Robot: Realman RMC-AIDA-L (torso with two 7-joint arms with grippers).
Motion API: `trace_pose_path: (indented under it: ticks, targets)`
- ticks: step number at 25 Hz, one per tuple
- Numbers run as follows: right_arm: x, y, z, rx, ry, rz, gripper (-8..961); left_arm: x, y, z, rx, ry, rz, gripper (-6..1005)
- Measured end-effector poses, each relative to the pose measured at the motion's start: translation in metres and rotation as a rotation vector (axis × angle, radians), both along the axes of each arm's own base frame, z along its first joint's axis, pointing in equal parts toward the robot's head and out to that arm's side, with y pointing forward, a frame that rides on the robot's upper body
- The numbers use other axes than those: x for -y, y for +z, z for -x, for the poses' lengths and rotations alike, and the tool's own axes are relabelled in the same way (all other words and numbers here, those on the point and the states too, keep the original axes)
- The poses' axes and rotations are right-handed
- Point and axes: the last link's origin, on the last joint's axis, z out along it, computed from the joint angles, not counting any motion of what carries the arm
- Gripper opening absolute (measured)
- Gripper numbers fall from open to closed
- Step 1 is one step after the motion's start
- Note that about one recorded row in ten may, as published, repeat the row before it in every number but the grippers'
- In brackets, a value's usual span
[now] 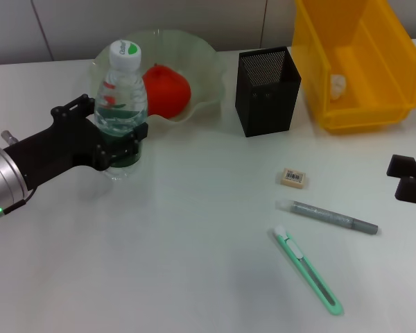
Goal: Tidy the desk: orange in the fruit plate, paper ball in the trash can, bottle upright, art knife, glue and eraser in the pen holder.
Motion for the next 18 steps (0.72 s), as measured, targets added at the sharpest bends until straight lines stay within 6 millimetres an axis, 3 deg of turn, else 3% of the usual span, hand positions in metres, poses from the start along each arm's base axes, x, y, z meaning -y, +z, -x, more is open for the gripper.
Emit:
trace_pose_path:
  ticks: [18]
  targets:
    - [-0.007,0.0,0.002,-0.003,-0.014,0.012,451,0.007,-0.015,0.026,-0.001,0.01,-0.051,778]
